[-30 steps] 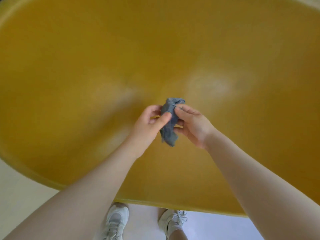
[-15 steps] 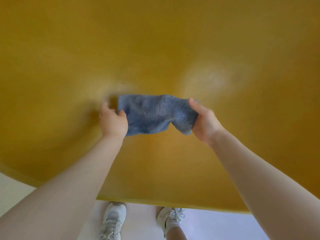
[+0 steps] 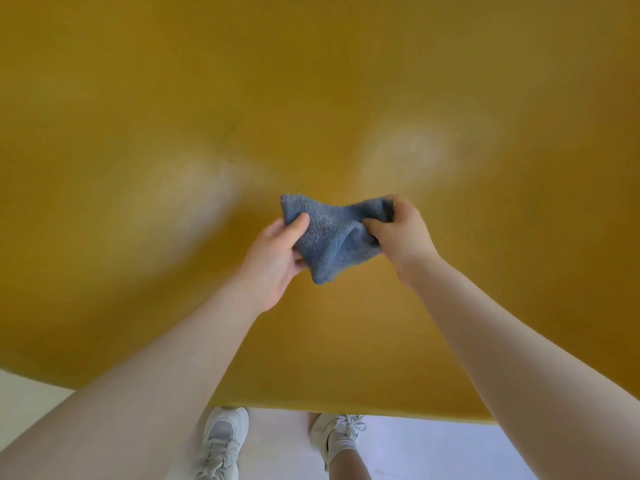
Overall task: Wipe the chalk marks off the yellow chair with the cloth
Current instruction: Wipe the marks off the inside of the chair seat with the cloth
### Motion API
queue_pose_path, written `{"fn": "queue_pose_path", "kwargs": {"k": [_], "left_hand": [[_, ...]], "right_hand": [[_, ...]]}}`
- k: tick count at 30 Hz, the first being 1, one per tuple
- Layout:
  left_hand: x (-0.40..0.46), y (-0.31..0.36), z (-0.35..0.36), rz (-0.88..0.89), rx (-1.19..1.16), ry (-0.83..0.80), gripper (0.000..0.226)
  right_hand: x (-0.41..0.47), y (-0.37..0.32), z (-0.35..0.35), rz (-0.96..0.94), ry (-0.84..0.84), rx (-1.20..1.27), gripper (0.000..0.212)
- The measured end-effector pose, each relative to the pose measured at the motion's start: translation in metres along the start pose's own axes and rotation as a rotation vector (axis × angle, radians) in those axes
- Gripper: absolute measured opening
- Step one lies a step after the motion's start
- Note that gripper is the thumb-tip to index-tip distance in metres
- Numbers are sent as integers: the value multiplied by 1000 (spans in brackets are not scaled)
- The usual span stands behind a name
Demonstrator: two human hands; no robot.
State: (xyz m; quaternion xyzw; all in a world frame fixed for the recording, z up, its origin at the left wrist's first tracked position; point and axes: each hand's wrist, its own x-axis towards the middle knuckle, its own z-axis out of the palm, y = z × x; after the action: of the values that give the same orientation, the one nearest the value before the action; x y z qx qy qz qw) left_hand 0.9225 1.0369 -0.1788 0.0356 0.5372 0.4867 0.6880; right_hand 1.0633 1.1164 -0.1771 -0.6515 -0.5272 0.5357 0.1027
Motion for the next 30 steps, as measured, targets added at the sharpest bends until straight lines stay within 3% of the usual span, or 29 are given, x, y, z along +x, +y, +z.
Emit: {"fn": "queue_pose_path", "kwargs": {"k": [1,3,6,8,10,12,14,16,19,22,25,30], "left_hand": [[2,1,-2,2,31,1,19],[5,5,-6,-31,94,-47,20],[7,10,-9,-86,221,-95,20],[12,11,-11,-43,403,-36,18],[17,11,-20,99,688,143,17],[20,14,-37,239,1012,295,30],[21,17,-56,290,1399,301,46],[24,19,-75,286,1777,293,65],[31,22,-103,274,2129,364,100],[36,23,-125,259,2207,403,119],[40,24,-137,276,2213,388,120],[44,21,-140,283,2232,372,117]], "right_hand": [[5,5,-2,-25,39,-175,50],[12,8,-5,-69,-123,-125,69],[14,7,3,66,-614,282,51],[13,12,13,86,-764,240,33],[12,13,20,53,-627,139,17],[17,12,23,-34,-273,10,9],[24,10,27,-134,101,-88,16],[29,9,47,-247,249,-238,12],[34,13,106,-402,86,-521,19],[43,31,158,-697,26,-893,37],[55,50,172,-778,-29,-1114,56],[87,38,165,-970,40,-1314,54]]}}
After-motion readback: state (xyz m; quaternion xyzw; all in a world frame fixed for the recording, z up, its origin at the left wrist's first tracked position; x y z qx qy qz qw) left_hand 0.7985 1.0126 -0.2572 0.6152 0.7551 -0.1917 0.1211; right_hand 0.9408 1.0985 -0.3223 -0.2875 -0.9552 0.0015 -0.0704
